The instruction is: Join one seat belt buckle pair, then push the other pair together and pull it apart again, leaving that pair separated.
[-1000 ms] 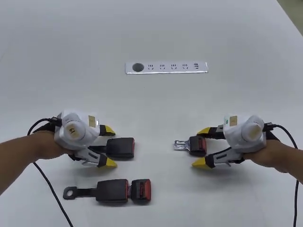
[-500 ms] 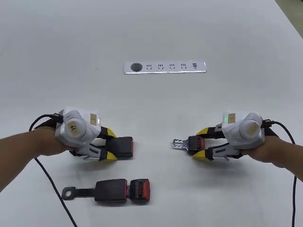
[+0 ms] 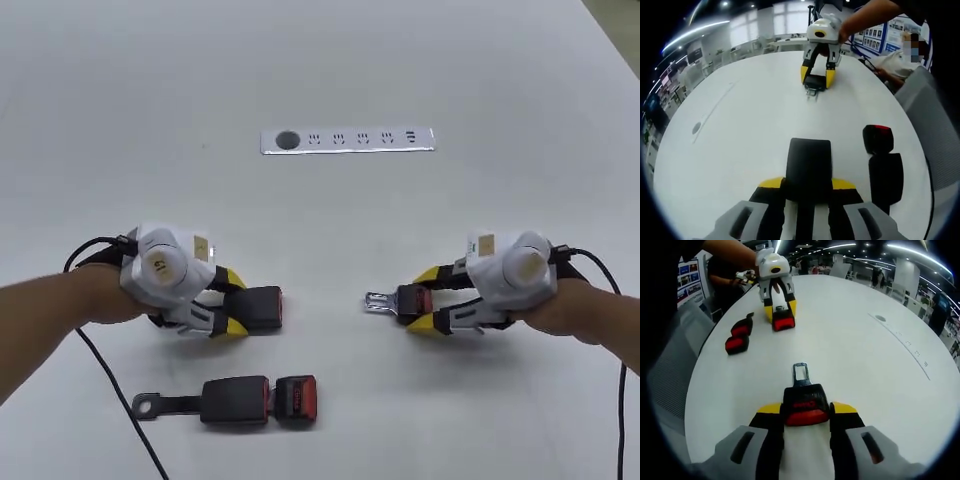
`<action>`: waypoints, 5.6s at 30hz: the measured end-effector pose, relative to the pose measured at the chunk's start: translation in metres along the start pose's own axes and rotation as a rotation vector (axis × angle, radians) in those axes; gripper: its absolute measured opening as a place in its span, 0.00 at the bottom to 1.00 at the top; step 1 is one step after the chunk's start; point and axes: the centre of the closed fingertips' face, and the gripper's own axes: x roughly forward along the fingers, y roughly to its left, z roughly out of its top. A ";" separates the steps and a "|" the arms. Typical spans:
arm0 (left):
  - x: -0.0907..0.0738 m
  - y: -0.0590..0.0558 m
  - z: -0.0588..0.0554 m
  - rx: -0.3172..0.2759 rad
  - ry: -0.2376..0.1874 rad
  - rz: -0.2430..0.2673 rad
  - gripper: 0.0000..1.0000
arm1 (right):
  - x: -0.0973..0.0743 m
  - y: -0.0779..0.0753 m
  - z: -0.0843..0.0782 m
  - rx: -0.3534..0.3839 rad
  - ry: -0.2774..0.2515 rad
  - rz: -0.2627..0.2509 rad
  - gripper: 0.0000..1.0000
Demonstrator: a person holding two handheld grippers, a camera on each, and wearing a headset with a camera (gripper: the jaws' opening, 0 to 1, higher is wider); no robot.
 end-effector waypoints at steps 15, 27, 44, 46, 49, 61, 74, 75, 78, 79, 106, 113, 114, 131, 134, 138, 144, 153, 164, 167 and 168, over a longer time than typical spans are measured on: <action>0.000 0.001 0.000 -0.010 0.027 -0.004 0.34 | 0.020 0.005 0.020 -0.009 -0.023 0.031 0.34; -0.001 0.002 -0.001 -0.003 0.040 -0.008 0.34 | 0.035 0.012 0.041 -0.014 -0.052 0.042 0.34; -0.001 0.002 -0.003 0.008 0.062 -0.018 0.34 | 0.071 0.025 0.072 0.007 -0.115 0.062 0.34; -0.002 0.002 -0.002 0.011 0.066 -0.021 0.34 | 0.073 0.028 0.075 0.005 -0.119 0.067 0.34; -0.002 0.002 -0.003 0.011 0.072 -0.026 0.34 | 0.078 0.028 0.079 0.002 -0.127 0.075 0.34; 0.000 0.003 -0.003 0.023 0.091 -0.036 0.34 | 0.092 0.033 0.091 -0.037 -0.131 0.094 0.34; 0.001 0.003 -0.004 0.034 0.103 -0.040 0.33 | 0.092 0.032 0.094 -0.018 -0.133 0.087 0.34; 0.001 0.003 -0.004 0.034 0.103 -0.041 0.33 | 0.092 0.032 0.094 -0.019 -0.132 0.088 0.34; 0.001 0.004 -0.005 0.040 0.103 -0.044 0.33 | 0.093 0.033 0.096 -0.022 -0.127 0.091 0.33; 0.001 0.004 -0.005 0.039 0.103 -0.044 0.33 | 0.093 0.034 0.097 -0.023 -0.127 0.091 0.33; 0.000 0.002 -0.006 0.055 0.115 -0.048 0.33 | 0.104 0.037 0.107 -0.046 -0.084 0.091 0.33; -0.001 0.001 -0.005 0.062 0.123 -0.050 0.33 | 0.104 0.039 0.109 -0.056 -0.074 0.089 0.33; -0.001 0.001 -0.005 0.063 0.123 -0.050 0.33 | 0.104 0.038 0.109 -0.060 -0.071 0.089 0.33; 0.000 0.005 -0.010 0.086 0.153 -0.060 0.33 | 0.103 0.038 0.111 -0.085 -0.050 0.093 0.33; 0.001 0.005 -0.010 0.085 0.148 -0.060 0.33 | 0.102 0.039 0.111 -0.085 -0.051 0.094 0.33; 0.001 0.004 -0.009 0.086 0.141 -0.061 0.33 | 0.102 0.039 0.111 -0.087 -0.054 0.094 0.34; 0.000 0.003 -0.009 0.089 0.134 -0.062 0.33 | 0.103 0.038 0.110 -0.088 -0.057 0.097 0.34; 0.000 0.002 -0.008 0.094 0.126 -0.063 0.33 | 0.103 0.039 0.110 -0.092 -0.059 0.100 0.34; -0.001 0.000 -0.006 0.095 0.112 -0.065 0.33 | 0.103 0.038 0.109 -0.096 -0.062 0.104 0.34; -0.001 0.001 -0.007 0.096 0.110 -0.066 0.33 | 0.103 0.038 0.108 -0.096 -0.062 0.106 0.33; -0.001 0.001 -0.007 0.096 0.109 -0.066 0.33 | 0.102 0.038 0.107 -0.096 -0.062 0.107 0.33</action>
